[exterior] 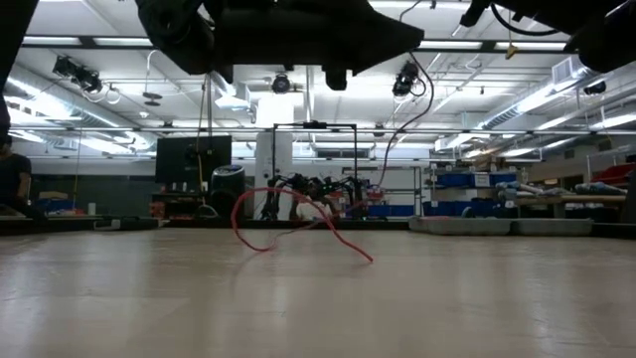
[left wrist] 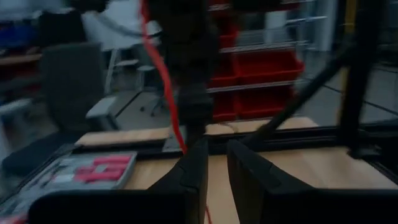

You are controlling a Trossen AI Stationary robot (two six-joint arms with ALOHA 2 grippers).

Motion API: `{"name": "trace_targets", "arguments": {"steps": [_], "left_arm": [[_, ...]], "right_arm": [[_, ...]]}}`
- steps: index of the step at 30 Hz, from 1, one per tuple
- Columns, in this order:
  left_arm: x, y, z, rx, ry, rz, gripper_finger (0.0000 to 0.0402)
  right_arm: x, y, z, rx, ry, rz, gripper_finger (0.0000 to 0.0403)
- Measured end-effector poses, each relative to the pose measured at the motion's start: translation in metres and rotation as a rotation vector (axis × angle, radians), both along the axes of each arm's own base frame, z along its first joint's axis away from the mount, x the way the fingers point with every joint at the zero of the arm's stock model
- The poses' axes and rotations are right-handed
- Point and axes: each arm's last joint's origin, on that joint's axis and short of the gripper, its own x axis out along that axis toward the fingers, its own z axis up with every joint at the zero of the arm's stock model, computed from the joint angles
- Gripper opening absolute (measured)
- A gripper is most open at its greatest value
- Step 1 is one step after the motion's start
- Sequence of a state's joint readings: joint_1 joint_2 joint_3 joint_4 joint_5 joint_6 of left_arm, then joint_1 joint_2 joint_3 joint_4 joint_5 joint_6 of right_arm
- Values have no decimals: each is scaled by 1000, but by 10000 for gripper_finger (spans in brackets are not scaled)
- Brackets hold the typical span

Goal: Coil cords
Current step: Coil the red cable wire onto the black spool

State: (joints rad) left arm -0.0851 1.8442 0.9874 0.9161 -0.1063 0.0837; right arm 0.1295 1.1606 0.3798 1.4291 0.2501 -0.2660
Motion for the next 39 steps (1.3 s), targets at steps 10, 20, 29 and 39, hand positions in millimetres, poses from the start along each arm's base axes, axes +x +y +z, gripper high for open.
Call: {"name": "trace_targets", "arguments": {"steps": [10,20,29,39], "left_arm": [[3,7,-6,-112,87,92,63],[3,11,-8,-106,114,42,62],[3,11,-4,-138,74,61,62],[3,10,-3,-139,63,12,62]], "right_arm": [[0,0,0,-24,3,-8,2],[1,0,-1,-26,14,-9,4],[1,0,-2,-28,28,-11,4],[1,0,-2,-32,26,-15,2]]}}
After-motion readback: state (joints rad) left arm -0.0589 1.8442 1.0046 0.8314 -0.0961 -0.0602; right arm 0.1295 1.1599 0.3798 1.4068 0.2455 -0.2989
